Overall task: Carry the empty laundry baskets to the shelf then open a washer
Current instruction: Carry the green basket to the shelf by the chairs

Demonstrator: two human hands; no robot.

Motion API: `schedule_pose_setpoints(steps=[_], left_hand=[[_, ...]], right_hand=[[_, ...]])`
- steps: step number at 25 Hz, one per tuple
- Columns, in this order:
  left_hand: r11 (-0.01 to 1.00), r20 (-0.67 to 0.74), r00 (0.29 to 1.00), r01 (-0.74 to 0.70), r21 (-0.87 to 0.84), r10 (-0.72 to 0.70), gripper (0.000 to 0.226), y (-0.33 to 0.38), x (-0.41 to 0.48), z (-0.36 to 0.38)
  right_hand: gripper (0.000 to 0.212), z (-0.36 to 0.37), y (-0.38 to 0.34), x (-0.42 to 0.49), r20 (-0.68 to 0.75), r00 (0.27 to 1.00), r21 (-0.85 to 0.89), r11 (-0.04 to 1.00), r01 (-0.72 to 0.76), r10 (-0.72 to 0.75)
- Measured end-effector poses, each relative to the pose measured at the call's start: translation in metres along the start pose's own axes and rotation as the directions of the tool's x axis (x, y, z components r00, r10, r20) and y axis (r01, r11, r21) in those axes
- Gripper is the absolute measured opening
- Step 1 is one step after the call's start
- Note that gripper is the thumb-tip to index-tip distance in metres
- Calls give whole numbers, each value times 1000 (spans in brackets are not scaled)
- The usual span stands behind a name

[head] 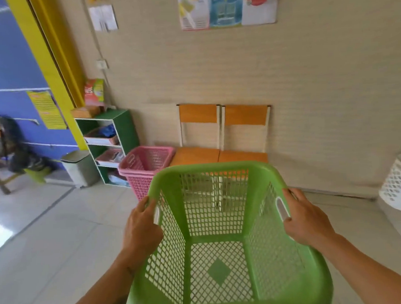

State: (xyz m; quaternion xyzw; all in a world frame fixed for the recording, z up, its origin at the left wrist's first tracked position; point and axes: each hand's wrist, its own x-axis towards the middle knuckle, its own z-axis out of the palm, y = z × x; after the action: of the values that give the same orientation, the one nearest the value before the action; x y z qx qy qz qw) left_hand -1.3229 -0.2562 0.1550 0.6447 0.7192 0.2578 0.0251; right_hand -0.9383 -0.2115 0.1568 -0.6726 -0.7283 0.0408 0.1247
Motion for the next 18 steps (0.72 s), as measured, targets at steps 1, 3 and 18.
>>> schedule_pose_setpoints(steps=[1,3,18], left_hand=[[1000,-11,1000,19,10,-19,90,-11,18,2],[997,-35,997,65,40,-64,89,-32,64,6],[932,-191,945,303,200,-266,78,-249,419,-3]], right_hand=[[73,10,-10,28,-3,999,6,999,37,-37],[71,29,-31,93,13,996,25,996,90,-90],[82,113,-276,514,-7,953,110,947,302,-303]])
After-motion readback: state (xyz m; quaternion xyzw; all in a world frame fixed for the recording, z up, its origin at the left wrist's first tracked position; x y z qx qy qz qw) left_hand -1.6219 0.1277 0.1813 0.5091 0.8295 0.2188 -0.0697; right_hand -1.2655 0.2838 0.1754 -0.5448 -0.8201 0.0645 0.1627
